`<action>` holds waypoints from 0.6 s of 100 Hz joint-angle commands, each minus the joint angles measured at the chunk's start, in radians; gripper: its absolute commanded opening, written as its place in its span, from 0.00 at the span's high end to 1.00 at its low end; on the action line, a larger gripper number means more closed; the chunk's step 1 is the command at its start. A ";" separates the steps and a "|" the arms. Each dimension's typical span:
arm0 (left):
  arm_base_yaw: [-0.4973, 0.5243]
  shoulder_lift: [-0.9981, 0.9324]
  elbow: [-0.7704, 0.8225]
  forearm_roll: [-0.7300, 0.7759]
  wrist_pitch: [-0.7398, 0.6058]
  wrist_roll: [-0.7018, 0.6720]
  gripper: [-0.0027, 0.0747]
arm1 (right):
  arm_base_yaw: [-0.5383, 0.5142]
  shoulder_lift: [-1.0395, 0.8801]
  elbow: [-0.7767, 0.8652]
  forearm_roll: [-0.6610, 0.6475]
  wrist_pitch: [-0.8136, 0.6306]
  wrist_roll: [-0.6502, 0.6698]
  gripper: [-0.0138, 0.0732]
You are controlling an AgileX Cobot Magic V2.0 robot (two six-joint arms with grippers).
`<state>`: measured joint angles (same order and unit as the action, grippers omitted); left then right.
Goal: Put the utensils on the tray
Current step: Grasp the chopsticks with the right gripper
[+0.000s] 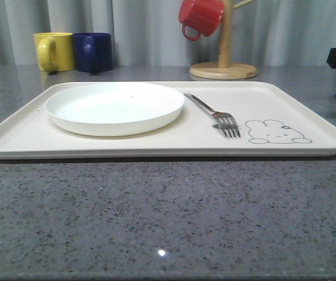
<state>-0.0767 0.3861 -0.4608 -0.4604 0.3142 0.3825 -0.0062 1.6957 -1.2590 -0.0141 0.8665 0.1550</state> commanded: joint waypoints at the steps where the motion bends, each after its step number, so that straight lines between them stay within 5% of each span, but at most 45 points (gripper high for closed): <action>1: 0.002 0.006 -0.028 -0.012 -0.069 0.001 0.99 | -0.007 -0.026 -0.020 -0.014 -0.009 -0.013 0.84; 32: 0.002 0.006 -0.028 -0.012 -0.069 0.001 0.99 | 0.006 -0.066 -0.061 0.049 0.013 -0.012 0.86; 60: 0.002 0.006 -0.028 -0.012 -0.069 0.001 0.99 | 0.141 -0.180 -0.072 0.064 0.002 0.055 0.86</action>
<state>-0.0767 0.3861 -0.4608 -0.4604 0.3142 0.3825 0.0940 1.5804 -1.2962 0.0415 0.8980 0.1844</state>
